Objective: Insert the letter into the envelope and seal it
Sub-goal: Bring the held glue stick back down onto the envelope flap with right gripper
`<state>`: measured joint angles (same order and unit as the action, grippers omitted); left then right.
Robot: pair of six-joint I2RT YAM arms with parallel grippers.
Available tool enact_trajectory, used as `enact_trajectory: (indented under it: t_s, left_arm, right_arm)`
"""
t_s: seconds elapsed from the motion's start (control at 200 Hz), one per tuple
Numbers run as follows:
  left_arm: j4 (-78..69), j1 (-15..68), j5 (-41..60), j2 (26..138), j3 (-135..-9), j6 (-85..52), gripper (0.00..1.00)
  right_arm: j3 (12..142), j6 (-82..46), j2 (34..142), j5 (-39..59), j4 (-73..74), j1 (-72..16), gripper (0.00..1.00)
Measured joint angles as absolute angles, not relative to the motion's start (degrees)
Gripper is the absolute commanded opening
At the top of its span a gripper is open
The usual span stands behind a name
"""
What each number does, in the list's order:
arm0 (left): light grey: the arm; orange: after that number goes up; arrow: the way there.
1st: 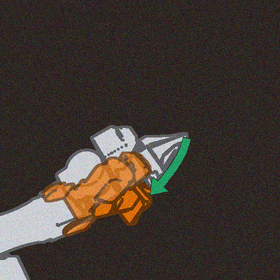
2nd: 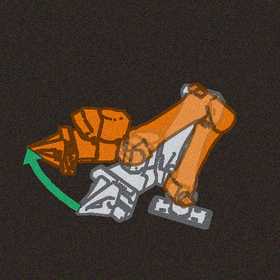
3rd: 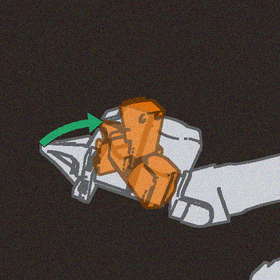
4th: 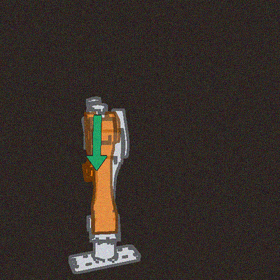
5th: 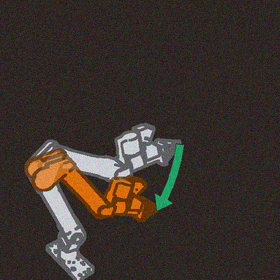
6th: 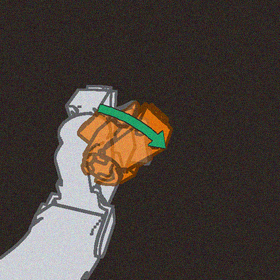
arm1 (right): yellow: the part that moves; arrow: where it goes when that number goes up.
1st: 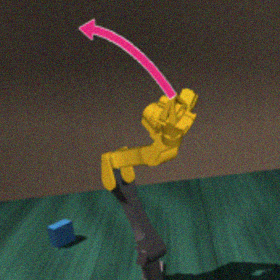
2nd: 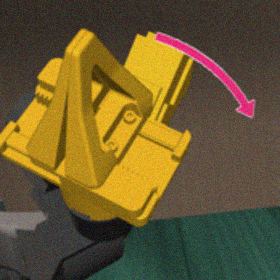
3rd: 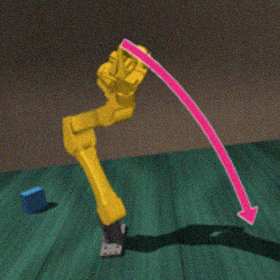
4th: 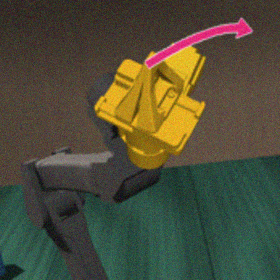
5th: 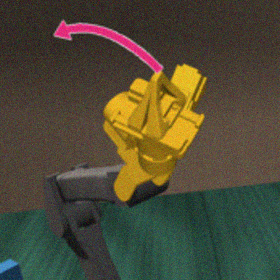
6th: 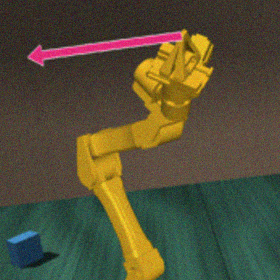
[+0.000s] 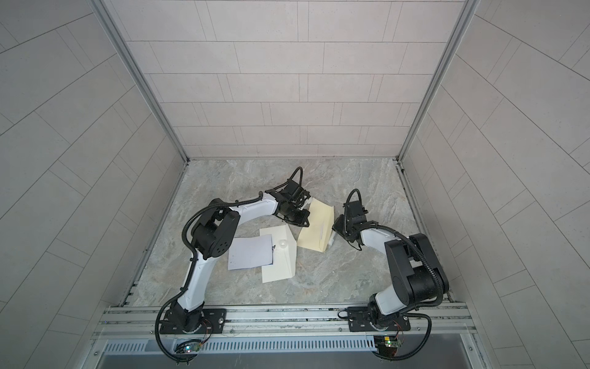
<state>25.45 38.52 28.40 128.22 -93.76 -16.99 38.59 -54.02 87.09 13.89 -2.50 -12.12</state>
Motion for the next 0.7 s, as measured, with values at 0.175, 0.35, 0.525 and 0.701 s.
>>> enact_trajectory:
  t_s: [0.175,0.35,0.525,0.701]
  left_arm:
    - [25.78,38.65,28.29,128.22,-93.97,-16.97,0.00]
    - [26.20,38.65,28.14,128.22,-94.28,-16.93,0.00]
    - [26.63,38.65,27.92,128.25,-94.45,-16.93,0.00]
    - [27.27,38.65,27.57,128.27,-94.50,-16.93,0.00]
  right_arm:
    - [42.87,-50.94,88.84,12.84,-6.33,-16.38,0.31]
    - [46.44,-49.28,91.68,12.32,-7.51,-18.50,0.26]
    - [50.24,-48.53,95.20,12.64,-6.42,-20.34,0.22]
    - [52.60,-48.60,97.71,12.71,-4.49,-22.17,0.15]
